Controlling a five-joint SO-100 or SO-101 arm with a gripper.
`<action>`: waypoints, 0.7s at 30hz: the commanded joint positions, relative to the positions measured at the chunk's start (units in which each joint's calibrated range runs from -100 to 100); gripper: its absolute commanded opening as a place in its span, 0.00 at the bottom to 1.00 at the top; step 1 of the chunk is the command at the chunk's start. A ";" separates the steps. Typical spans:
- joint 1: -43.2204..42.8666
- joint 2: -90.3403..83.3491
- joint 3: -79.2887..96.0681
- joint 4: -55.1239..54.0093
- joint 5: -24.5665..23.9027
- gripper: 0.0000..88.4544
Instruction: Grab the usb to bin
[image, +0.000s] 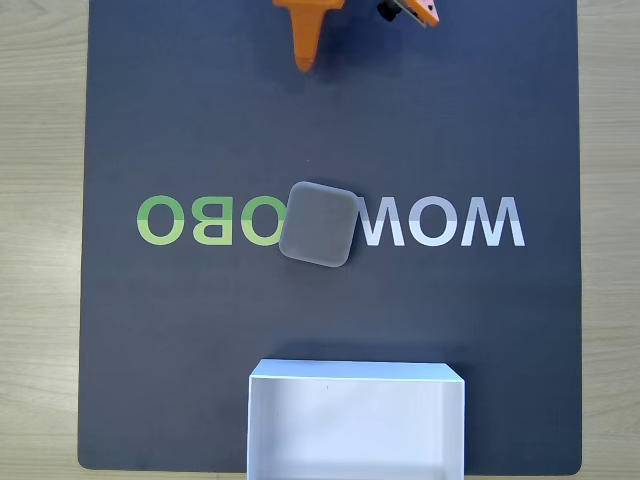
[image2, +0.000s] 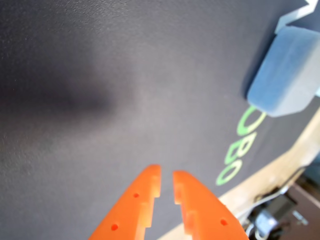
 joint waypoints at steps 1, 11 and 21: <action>0.35 -0.18 -0.27 0.70 0.25 0.03; 0.86 0.59 -0.63 0.53 0.25 0.03; 0.60 29.50 -9.93 -16.41 0.56 0.04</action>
